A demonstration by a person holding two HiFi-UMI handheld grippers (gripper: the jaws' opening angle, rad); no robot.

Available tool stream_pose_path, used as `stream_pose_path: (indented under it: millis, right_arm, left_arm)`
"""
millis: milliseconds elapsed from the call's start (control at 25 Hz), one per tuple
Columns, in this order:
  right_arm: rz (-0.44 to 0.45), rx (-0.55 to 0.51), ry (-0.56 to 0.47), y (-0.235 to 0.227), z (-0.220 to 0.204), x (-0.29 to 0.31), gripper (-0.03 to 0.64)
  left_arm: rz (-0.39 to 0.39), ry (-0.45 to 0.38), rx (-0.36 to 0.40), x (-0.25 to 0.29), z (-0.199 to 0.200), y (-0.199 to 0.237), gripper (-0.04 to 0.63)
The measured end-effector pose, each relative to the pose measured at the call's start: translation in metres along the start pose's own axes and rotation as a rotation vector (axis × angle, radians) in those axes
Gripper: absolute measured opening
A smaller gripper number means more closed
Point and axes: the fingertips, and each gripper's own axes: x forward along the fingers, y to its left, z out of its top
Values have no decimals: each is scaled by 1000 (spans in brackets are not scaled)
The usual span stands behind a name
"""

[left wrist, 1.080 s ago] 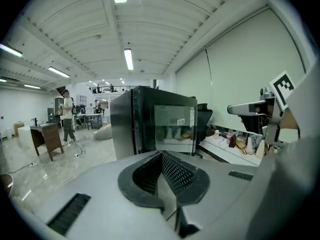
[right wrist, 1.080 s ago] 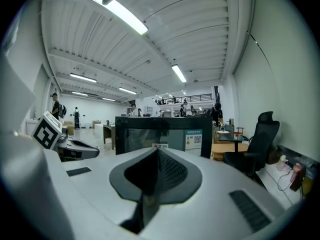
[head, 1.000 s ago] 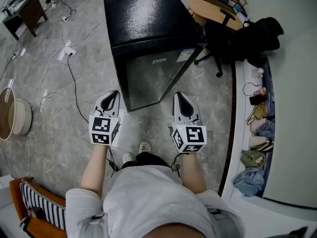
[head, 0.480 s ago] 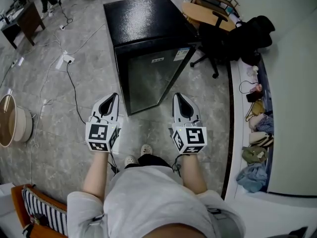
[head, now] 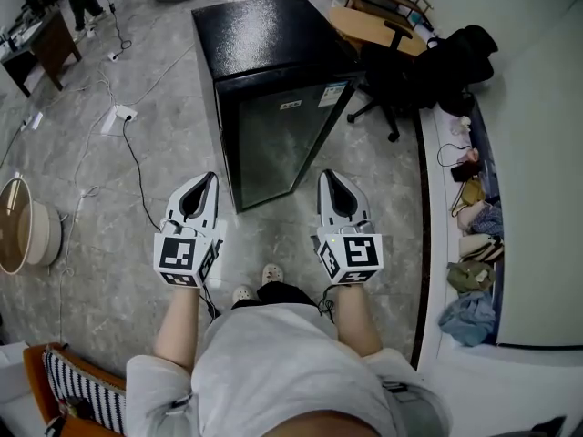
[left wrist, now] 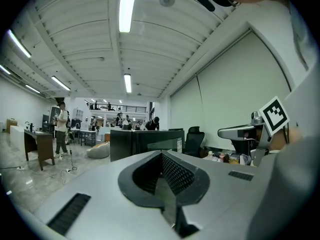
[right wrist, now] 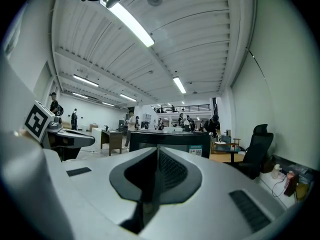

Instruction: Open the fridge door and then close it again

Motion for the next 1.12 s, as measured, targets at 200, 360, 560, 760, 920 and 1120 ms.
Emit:
stream_pose_path:
  millis: [200,360,560,760,920,1120]
  right_arm:
    - [5,-2,-17,6,7,-12,25]
    - [10,-4,-32,13,12,-19,25]
    - [14,-8,-42,21,15,-26,25]
    - [6,-11,-47,23,19,-33,25]
    - [-4,-13,-53,23,22,-39,25]
    - [-10,-15,-59,23,25,-45,25]
  left_arm:
    - [-7,-29,1,-13,8,-5,14]
    - [-13,-40,7,-23,12,-7,14]
    - [-24,-57,3,-32,15,-9,14]
    - [-36,-62,-5,-36,17,-12,15]
    - [-56,-69,-6,-37,17,-16,14]
    - [-63,-71,-9,-37,20,-20,15]
